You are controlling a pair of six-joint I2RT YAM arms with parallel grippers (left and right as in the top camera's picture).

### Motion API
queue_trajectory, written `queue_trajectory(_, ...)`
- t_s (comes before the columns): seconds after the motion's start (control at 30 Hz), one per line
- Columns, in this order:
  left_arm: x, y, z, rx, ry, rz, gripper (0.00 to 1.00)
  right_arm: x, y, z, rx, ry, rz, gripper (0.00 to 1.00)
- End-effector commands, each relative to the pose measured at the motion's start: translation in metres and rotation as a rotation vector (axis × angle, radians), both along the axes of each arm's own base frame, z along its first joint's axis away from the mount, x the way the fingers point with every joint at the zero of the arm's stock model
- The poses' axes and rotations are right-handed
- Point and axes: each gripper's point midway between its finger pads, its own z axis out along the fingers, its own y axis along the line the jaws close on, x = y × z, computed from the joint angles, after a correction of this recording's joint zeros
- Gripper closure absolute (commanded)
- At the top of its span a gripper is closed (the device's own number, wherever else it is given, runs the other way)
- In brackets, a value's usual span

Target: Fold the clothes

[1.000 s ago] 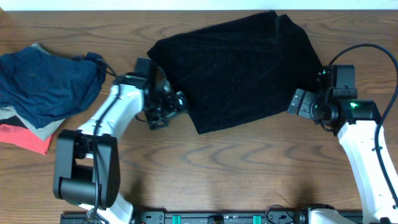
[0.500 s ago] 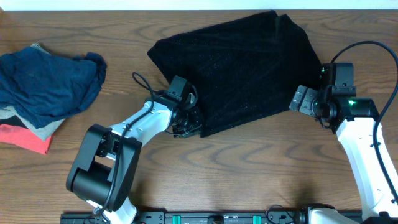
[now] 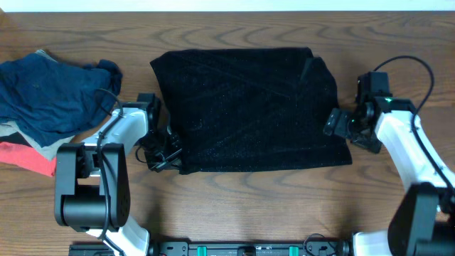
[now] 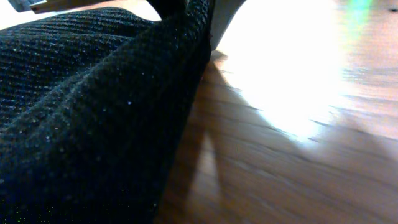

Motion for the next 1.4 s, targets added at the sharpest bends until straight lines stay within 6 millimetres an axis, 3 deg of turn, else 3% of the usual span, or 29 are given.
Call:
queue_trajectory(0.0,-0.002,0.012,-0.006,0.042,-0.01,-0.028,0.94,-0.018,0.013,-0.024,0.086,0.1,-0.096,0.01)
queue_trajectory(0.27,0.001,0.011,-0.007,0.042,-0.021,-0.031,0.94,-0.054,0.017,-0.063,0.099,0.199,-0.172,0.01)
queue_trajectory(0.3,0.0,0.011,-0.006,0.042,-0.021,-0.031,0.94,-0.057,0.016,-0.067,0.097,0.199,-0.172,0.04)
queue_trajectory(0.37,-0.001,0.011,-0.006,0.042,-0.016,-0.031,0.94,-0.061,0.015,-0.075,0.087,0.193,-0.17,0.22)
queue_trajectory(0.4,-0.003,0.012,-0.006,0.043,-0.009,-0.031,0.94,-0.065,0.012,-0.077,0.073,0.203,-0.173,0.43)
queue_trajectory(0.47,-0.009,0.013,-0.005,0.047,0.017,-0.041,0.94,-0.078,0.006,-0.074,0.036,0.249,-0.18,0.98)
queue_trajectory(0.5,-0.013,0.013,-0.004,0.046,0.031,-0.05,0.94,-0.084,0.002,-0.072,0.018,0.27,-0.186,0.99)
queue_trajectory(0.6,-0.028,0.016,0.0,0.06,0.09,-0.072,0.94,-0.101,-0.01,-0.057,-0.045,0.309,-0.238,0.99)
queue_trajectory(0.77,-0.047,0.037,0.002,0.171,0.166,-0.116,0.94,-0.116,-0.012,-0.018,-0.059,0.252,-0.247,0.99)
queue_trajectory(0.8,-0.047,0.04,0.002,0.187,0.169,-0.122,0.94,-0.118,-0.013,-0.009,-0.062,0.225,-0.249,0.95)
queue_trajectory(0.83,-0.046,0.04,0.001,0.187,0.165,-0.122,0.94,-0.117,-0.013,-0.002,-0.061,0.191,-0.25,0.78)
queue_trajectory(0.87,-0.045,0.039,0.001,0.186,0.158,-0.121,0.94,-0.114,-0.013,0.005,-0.056,0.142,-0.251,0.37)
queue_trajectory(0.9,-0.043,0.039,0.0,0.186,0.149,-0.12,0.94,-0.109,-0.011,0.012,-0.043,0.094,-0.251,0.14)
queue_trajectory(0.93,-0.041,0.039,-0.001,0.187,0.141,-0.118,0.94,-0.1,-0.008,0.019,-0.019,0.027,-0.224,0.08)
queue_trajectory(1.07,-0.035,0.039,-0.003,0.187,0.115,-0.116,0.94,-0.042,0.027,0.063,0.12,-0.334,0.136,0.17)
queue_trajectory(1.17,-0.032,0.038,-0.004,0.181,0.101,-0.111,0.94,-0.015,0.056,0.087,0.165,-0.516,0.397,0.22)
queue_trajectory(1.27,-0.027,0.032,-0.005,0.147,0.081,-0.098,0.94,-0.001,0.076,0.089,0.149,-0.571,0.546,0.26)
queue_trajectory(1.37,-0.023,0.029,-0.006,0.134,0.063,-0.091,0.94,0.007,0.097,0.076,0.135,-0.566,0.686,0.27)
